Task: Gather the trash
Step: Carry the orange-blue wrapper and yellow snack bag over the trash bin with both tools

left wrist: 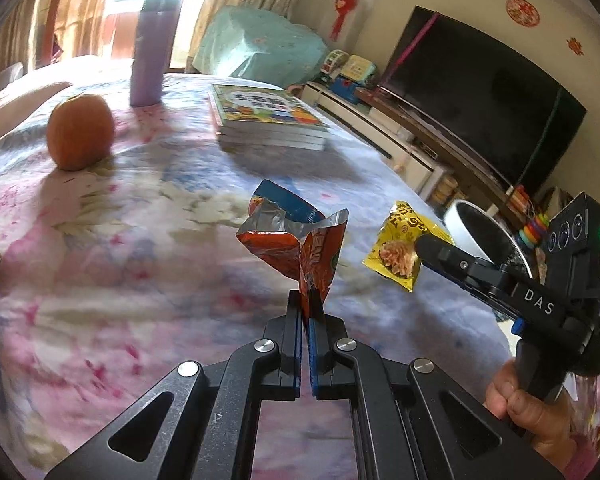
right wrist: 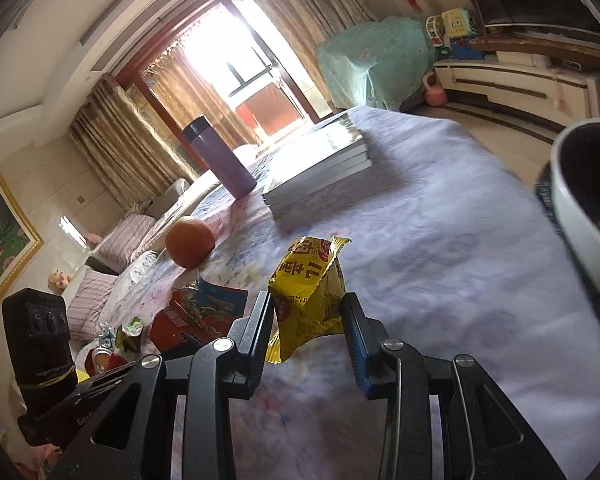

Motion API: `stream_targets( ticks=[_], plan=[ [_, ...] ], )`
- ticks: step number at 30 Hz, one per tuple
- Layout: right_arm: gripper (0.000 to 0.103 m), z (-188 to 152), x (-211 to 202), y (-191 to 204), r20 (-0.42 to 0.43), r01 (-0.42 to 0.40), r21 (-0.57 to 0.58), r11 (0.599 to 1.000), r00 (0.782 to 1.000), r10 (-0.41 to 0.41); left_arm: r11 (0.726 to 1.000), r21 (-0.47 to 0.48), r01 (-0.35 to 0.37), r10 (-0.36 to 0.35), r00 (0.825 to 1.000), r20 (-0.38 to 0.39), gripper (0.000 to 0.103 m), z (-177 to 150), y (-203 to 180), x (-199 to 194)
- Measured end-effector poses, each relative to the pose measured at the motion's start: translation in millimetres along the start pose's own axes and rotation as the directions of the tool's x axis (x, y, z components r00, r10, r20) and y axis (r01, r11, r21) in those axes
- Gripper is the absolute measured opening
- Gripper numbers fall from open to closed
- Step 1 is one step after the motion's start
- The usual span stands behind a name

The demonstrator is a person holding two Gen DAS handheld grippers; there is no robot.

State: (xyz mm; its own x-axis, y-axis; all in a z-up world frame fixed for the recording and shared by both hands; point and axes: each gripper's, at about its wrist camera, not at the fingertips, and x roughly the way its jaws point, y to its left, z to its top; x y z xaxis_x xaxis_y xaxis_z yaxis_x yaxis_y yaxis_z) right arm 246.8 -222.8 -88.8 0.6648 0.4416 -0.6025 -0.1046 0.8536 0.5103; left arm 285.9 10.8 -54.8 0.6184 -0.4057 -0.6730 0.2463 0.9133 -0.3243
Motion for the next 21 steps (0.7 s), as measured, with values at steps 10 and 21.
stream_targets(
  ticks=[10, 21],
  plan=[
    [0.036, -9, -42, -14, 0.045, 0.018, -0.012, 1.000, 0.999, -0.018, 0.998, 0.069, 0.007, -0.006, 1.000, -0.022, 0.001, -12, -44, -4],
    [0.036, -18, -73, -30, 0.062, 0.044, -0.006, 0.999, 0.997, -0.044, 0.991, 0.133, -0.003, 0.009, 0.999, -0.044, 0.001, -18, -84, -5]
  ],
)
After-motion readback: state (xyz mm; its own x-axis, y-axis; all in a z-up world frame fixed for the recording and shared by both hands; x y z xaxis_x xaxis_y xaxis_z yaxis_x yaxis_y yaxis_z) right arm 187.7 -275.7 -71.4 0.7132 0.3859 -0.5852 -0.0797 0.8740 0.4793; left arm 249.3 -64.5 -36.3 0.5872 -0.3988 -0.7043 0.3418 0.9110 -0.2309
